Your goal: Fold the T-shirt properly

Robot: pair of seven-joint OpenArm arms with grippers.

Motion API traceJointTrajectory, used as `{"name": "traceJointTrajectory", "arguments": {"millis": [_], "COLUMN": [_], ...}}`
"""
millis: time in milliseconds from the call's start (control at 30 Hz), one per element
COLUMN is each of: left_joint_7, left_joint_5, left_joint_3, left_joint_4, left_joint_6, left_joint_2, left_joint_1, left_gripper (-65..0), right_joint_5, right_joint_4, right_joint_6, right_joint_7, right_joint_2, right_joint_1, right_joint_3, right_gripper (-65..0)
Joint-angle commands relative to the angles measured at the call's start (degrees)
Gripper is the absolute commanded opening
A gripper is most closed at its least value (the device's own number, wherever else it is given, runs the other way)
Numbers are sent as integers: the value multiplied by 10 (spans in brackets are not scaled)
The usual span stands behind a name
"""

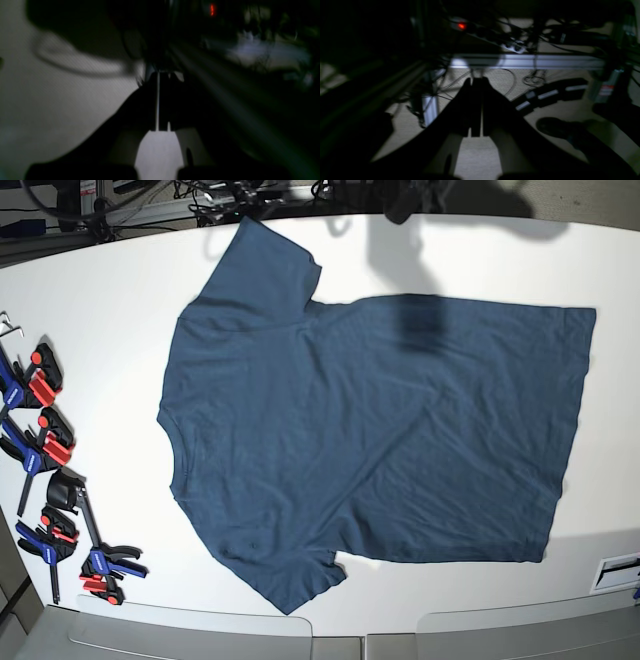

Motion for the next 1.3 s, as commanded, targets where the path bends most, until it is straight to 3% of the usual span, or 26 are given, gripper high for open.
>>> {"name": "traceJointTrajectory", "arguments": {"millis": [0, 233, 500, 800, 1033, 1200, 1267], "left_joint_7": [0, 0, 0, 1, 67, 71, 71], "left_joint_5": [0, 0, -1, -1, -1, -1, -1], "left_joint_3": [0, 0, 0, 0, -1, -4, -4], "left_joint_4": [10, 102, 280, 569, 758, 844, 868], "left_joint_6": [1, 1, 1, 1, 1, -1, -1], "left_joint_2": [-3, -35, -83, -202, -262, -264, -264], "left_joint_1": [14, 102, 256, 446, 553, 574, 574], "left_gripper": [-650, -650, -650, -650, -650, -650, -650], "right_joint_5": [2, 2, 2, 2, 6, 120, 171], "right_joint_4": [7, 93, 278, 567, 819, 942, 972], "right_joint_6": [-4, -4, -4, -5, -4, 0, 17], "right_joint_7": [8, 10, 12, 46, 46, 27, 11], "right_joint_2": [10, 52, 90, 147, 153, 152, 151], "right_joint_1": [-7, -88, -254, -467, -617, -648, -647], "right_joint_3": [0, 0, 0, 9, 113, 210, 246], "right_gripper": [-650, -650, -650, -650, -650, -650, -650]}}
